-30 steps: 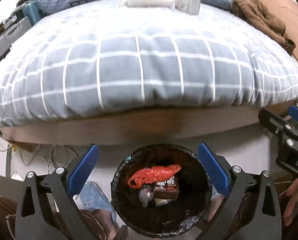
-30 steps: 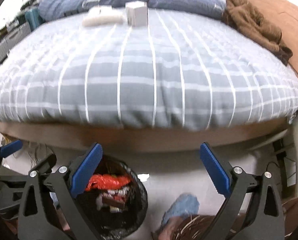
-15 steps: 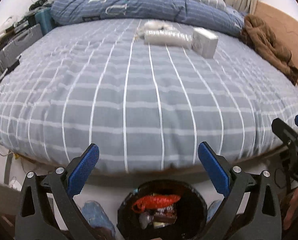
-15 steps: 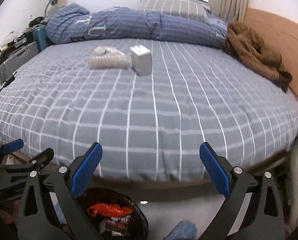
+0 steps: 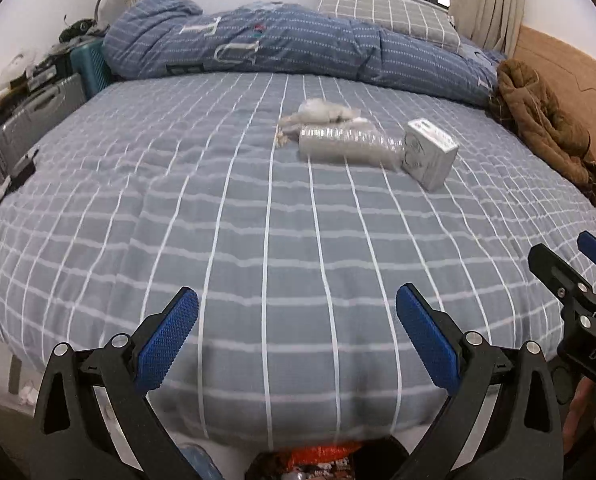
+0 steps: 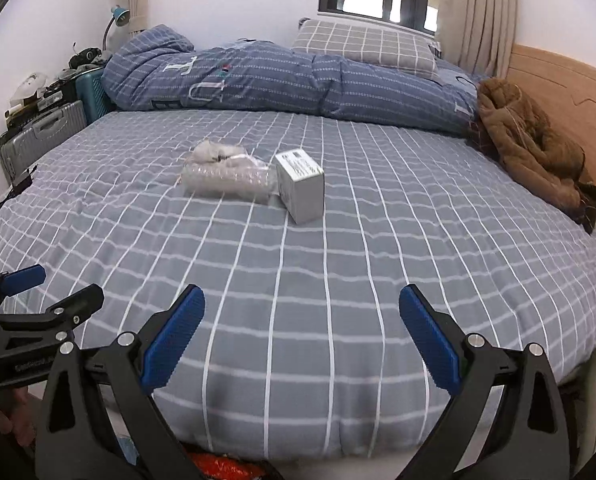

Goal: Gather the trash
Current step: 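Move both tools back up over the bed toward the white box and bubble wrap, then grasp the white mask bag with the left tool while the right tool grasps the white box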

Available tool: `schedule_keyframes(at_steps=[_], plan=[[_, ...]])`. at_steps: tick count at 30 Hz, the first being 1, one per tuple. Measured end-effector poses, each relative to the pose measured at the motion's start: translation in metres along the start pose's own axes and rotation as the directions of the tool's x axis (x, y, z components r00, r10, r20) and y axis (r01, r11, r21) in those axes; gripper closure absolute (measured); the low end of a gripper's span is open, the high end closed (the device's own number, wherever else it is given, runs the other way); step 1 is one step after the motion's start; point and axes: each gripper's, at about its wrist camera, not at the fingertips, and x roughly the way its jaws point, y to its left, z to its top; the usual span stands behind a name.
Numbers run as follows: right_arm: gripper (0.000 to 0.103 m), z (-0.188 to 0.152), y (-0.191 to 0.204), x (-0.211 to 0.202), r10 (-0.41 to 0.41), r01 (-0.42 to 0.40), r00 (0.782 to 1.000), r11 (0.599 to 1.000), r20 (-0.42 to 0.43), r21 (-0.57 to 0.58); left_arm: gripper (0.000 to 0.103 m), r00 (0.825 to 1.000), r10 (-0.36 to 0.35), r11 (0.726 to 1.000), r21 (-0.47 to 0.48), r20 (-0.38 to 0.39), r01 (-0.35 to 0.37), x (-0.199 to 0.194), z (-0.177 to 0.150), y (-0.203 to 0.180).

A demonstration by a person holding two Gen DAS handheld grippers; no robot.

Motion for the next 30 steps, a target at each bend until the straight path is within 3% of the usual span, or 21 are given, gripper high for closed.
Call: schedule_keyframes(at_steps=[12, 21, 24, 30], plan=[[0.01, 0.051, -0.007, 0.063, 0.013, -0.013, 1.0, 1.0, -0.009, -0.009, 0.006, 1.0, -0.006, 1.0, -0.026, 0.022, 0.007, 0.043, 0.063, 0.01], [0.012, 0.084, -0.011, 0.11, 0.014, -0.015, 1.0, 1.0, -0.021, -0.023, 0.006, 1.0, -0.005, 1.0, 0.001, -0.002, 0.005, 0.104, 0.114, 0.016], [0.014, 0.092, -0.006, 0.122, -0.02, 0.019, 1.0, 0.997, -0.015, -0.07, 0.006, 1.0, -0.029, 0.999, -0.015, -0.005, 0.029, 0.126, 0.139, 0.018], [0.02, 0.099, -0.004, 0.153, 0.023, -0.026, 0.999, 0.998, -0.048, -0.061, 0.006, 0.999, -0.051, 0.999, 0.006, -0.017, 0.051, 0.165, 0.178, 0.007]])
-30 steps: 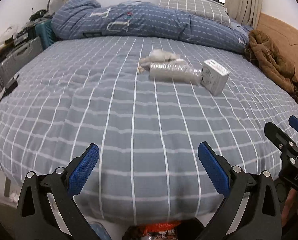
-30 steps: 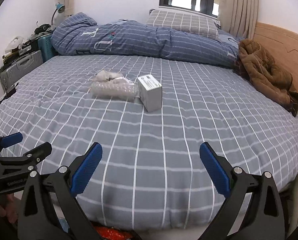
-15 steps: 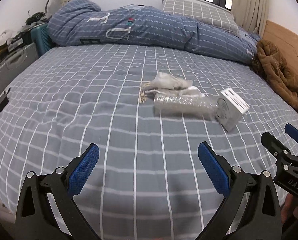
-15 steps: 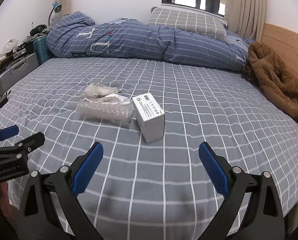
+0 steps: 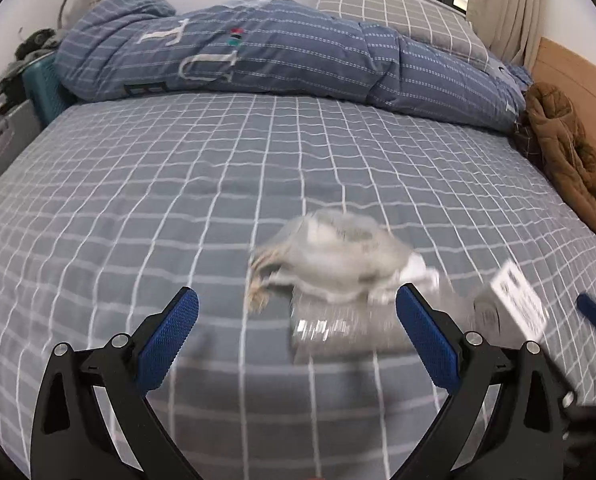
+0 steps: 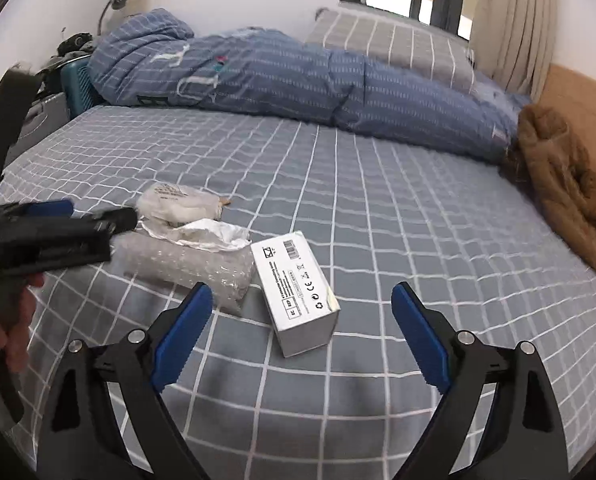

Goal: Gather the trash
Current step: 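Grasp the white mask bag with the left tool while the right tool grasps the white box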

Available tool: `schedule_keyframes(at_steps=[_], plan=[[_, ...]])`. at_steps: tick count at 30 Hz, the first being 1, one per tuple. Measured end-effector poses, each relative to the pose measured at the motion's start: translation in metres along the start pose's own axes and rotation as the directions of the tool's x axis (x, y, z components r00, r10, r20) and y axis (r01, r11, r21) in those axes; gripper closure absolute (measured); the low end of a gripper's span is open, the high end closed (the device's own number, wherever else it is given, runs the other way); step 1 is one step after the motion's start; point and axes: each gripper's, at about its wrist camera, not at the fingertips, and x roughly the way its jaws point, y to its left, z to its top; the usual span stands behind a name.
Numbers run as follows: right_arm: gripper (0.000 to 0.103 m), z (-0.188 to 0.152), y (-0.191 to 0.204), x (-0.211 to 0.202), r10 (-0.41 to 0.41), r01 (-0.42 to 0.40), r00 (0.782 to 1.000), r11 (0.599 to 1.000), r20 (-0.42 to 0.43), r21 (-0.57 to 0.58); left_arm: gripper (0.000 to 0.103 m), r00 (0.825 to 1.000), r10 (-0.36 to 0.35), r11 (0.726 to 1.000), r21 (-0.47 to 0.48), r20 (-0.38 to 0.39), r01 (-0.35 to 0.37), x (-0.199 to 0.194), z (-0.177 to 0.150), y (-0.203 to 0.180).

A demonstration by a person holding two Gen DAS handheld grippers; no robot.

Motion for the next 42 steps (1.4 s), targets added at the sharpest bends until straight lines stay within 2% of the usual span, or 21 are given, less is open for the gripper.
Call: schedule_keyframes(at_steps=[5, 8, 11, 13, 15, 17, 19, 23, 27, 28, 33, 42], plan=[[0.028, 0.001, -0.005, 0.024, 0.024, -0.024, 0.999, 1.0, -0.027, 0.017, 0.006, 0.999, -0.002, 0.998, 0.067, -0.042, 0.005, 0.033, 0.019, -0.016], [0.036, 0.0, -0.009, 0.032, 0.055, -0.053, 0.998, 0.998, -0.041, 0.046, 0.006, 0.998, -0.01, 0.997, 0.079, -0.064, 0.016, 0.048, 0.024, -0.021], [0.05, -0.003, -0.01, 0.041, 0.071, -0.068, 0.996, 0.996, -0.062, 0.053, 0.006, 0.997, -0.011, 0.995, 0.097, -0.08, 0.019, 0.057, 0.027, -0.026], [0.054, -0.004, -0.009, 0.044, 0.074, -0.07, 0.995, 0.996, -0.073, 0.056, 0.006, 0.996, -0.012, 0.993, 0.119, -0.089, 0.022, 0.063, 0.029, -0.03], [0.055, -0.004, -0.009, 0.045, 0.077, -0.073, 0.995, 0.995, -0.065, 0.061, 0.008, 0.995, -0.009, 0.992, 0.126, -0.095, 0.021, 0.067, 0.029, -0.032], [0.056, -0.004, -0.012, 0.045, 0.086, -0.08, 0.994, 0.993, -0.065, 0.081, 0.016, 0.993, -0.018, 0.991, 0.133, -0.114, 0.033, 0.073, 0.029, -0.035], [0.059, -0.004, -0.014, 0.045, 0.095, -0.089, 0.993, 0.992, -0.069, 0.087, 0.028, 0.99, -0.02, 0.99, 0.138, -0.136, 0.039, 0.079, 0.027, -0.038], [0.06, -0.006, -0.012, 0.044, 0.095, -0.091, 0.993, 0.993, -0.067, 0.069, 0.035, 0.989, -0.015, 0.991, 0.131, -0.148, 0.035, 0.086, 0.025, -0.042], [0.06, -0.006, -0.012, 0.044, 0.097, -0.092, 0.993, 0.993, -0.065, 0.073, 0.055, 0.988, -0.019, 0.99, 0.136, -0.156, 0.041, 0.09, 0.024, -0.046], [0.06, -0.006, -0.012, 0.045, 0.096, -0.092, 0.993, 0.993, -0.065, 0.071, 0.058, 0.988, -0.023, 0.991, 0.13, -0.155, 0.044, 0.09, 0.024, -0.046], [0.061, -0.004, -0.014, 0.044, 0.098, -0.093, 0.993, 0.993, -0.063, 0.079, 0.065, 0.99, -0.03, 0.992, 0.116, -0.137, 0.046, 0.087, 0.024, -0.045], [0.063, 0.002, -0.017, 0.036, 0.076, -0.071, 0.996, 0.993, -0.046, 0.094, 0.066, 0.997, -0.024, 0.997, 0.074, -0.067, 0.029, 0.055, 0.024, -0.031]])
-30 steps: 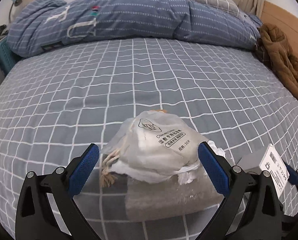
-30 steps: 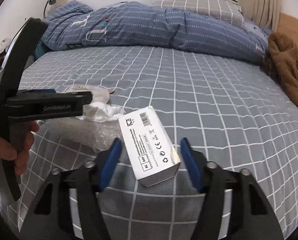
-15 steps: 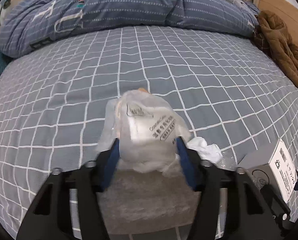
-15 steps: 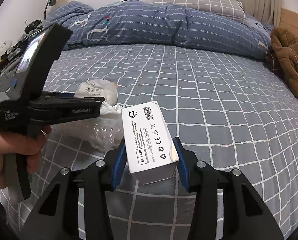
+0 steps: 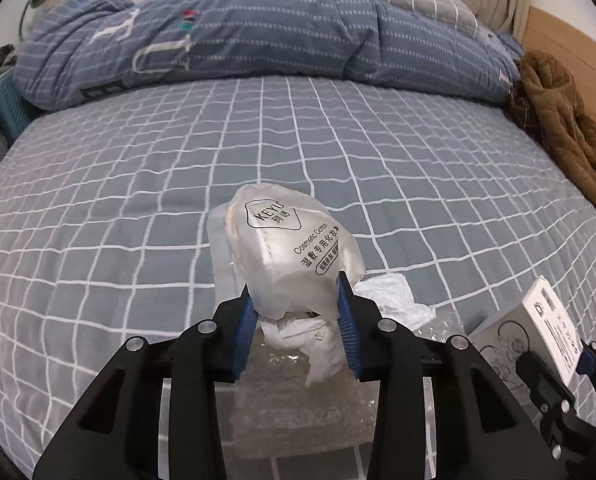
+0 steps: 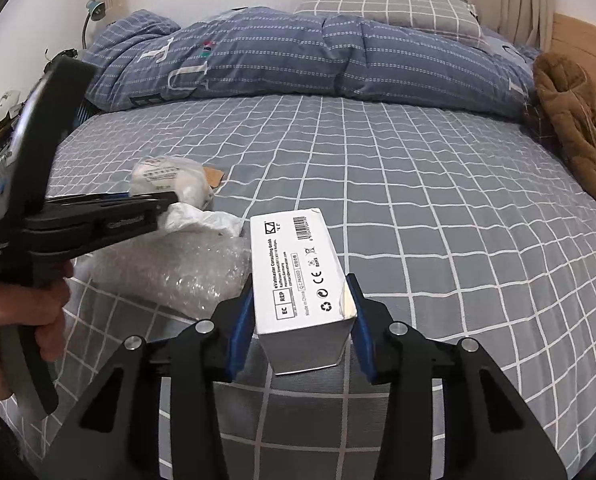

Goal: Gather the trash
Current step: 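Grasp the white mask bag with the left tool while the right tool grasps the white box, then carry the mask bag and white box with both tools over the bin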

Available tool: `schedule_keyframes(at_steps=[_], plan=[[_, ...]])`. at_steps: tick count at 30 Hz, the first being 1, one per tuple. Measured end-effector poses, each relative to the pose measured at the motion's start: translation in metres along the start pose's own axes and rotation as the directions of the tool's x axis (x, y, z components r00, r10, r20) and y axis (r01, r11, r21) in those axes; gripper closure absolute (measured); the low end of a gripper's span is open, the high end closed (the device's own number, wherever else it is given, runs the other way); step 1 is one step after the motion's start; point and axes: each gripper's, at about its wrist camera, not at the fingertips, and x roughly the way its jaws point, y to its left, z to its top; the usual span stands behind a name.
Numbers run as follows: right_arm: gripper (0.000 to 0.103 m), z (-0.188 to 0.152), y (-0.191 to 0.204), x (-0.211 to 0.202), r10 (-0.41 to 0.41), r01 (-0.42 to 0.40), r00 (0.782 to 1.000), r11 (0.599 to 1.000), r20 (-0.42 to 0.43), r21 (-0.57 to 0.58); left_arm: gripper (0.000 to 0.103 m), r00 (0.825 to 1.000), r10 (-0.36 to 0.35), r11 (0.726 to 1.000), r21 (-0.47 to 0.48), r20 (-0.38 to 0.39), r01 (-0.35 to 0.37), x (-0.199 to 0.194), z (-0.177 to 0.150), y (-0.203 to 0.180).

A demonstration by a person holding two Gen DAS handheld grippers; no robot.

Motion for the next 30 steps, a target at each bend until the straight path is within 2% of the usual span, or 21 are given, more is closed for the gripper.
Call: schedule_keyframes(at_steps=[9, 20, 23, 30], plan=[[0.066, 0.005, 0.005, -0.023, -0.022, 0.022, 0.999, 1.0, 0.031, -0.008, 0.066, 0.996, 0.003, 1.0, -0.022, 0.089, -0.001, -0.055, -0.019, 0.005], [0.065, 0.007, 0.006, -0.06, 0.008, -0.009, 0.998, 1.0, 0.06, 0.022, 0.066, 0.992, 0.022, 0.998, -0.06, 0.126, -0.014, -0.104, -0.055, 0.01], [0.065, 0.002, 0.013, -0.067, 0.01, -0.01, 0.998, 1.0, 0.061, 0.005, 0.066, 0.992, 0.015, 0.997, -0.075, 0.125, -0.006, -0.112, -0.063, 0.011], [0.065, -0.016, 0.019, -0.073, 0.004, -0.004, 0.999, 1.0, 0.032, -0.014, 0.061, 0.991, 0.063, 0.998, -0.04, 0.116, -0.058, -0.106, -0.084, 0.006]])
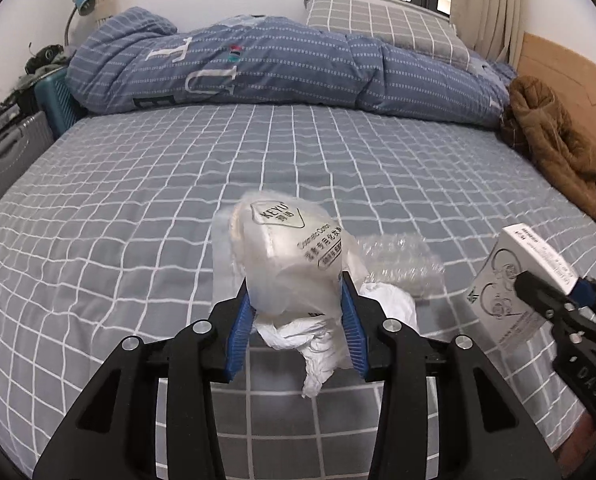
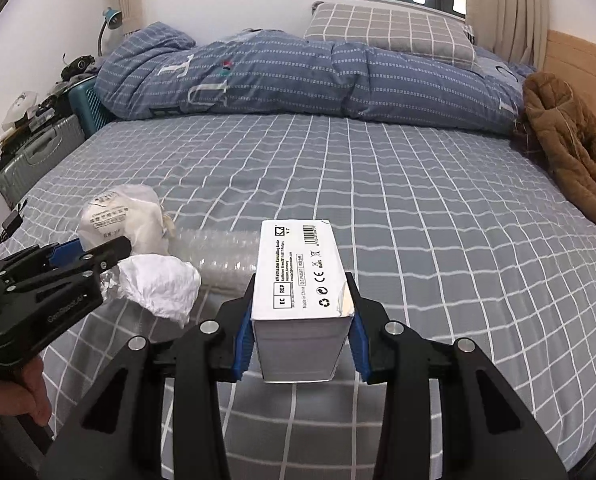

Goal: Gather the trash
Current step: 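Carry the mask bag and white box with both tools over the bin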

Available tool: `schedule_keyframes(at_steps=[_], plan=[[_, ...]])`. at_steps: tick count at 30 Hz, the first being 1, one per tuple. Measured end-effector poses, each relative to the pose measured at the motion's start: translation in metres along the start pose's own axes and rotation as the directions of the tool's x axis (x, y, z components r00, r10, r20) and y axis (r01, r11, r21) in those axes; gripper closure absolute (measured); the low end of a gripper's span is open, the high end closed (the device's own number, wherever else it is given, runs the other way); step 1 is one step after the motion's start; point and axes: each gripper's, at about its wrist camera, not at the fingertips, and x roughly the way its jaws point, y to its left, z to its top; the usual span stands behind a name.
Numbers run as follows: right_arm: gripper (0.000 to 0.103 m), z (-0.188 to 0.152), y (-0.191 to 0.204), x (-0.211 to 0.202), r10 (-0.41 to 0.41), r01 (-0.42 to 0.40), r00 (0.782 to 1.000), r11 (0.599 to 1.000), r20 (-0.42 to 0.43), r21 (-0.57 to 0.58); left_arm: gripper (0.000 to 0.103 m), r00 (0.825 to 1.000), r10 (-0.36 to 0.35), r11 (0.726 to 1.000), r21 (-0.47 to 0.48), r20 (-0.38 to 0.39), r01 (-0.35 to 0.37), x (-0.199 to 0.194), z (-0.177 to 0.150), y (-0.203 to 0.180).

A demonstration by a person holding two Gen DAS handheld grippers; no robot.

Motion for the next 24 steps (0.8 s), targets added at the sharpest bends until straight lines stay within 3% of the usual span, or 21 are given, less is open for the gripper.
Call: schedule_keyframes(at_steps=[10, 14, 16, 24], plan=[[0.065, -0.003, 0.0, 0.01, 0.007, -0.007, 1.0, 1.0, -0.03, -0.01, 0.043, 0.999, 0.019, 1.0, 0.002, -0.041, -0.019, 0.025, -0.013, 0.006], [0.065, -0.004, -0.001, 0.013, 0.011, -0.012, 0.999, 1.0, -0.038, -0.01, 0.043, 0.999, 0.027, 1.0, 0.004, -0.025, -0.027, 0.024, -0.011, 0.006], [0.065, -0.004, 0.0, 0.014, 0.012, -0.012, 0.999, 1.0, -0.041, -0.01, 0.056, 1.0, 0.013, 1.0, 0.008, -0.027, -0.013, 0.025, -0.01, 0.003], [0.065, 0.001, 0.001, 0.008, 0.008, -0.009, 1.0, 1.0, -0.028, -0.011, 0.062, 1.0, 0.011, 1.0, 0.003, -0.018, -0.011, 0.02, -0.006, 0.004]])
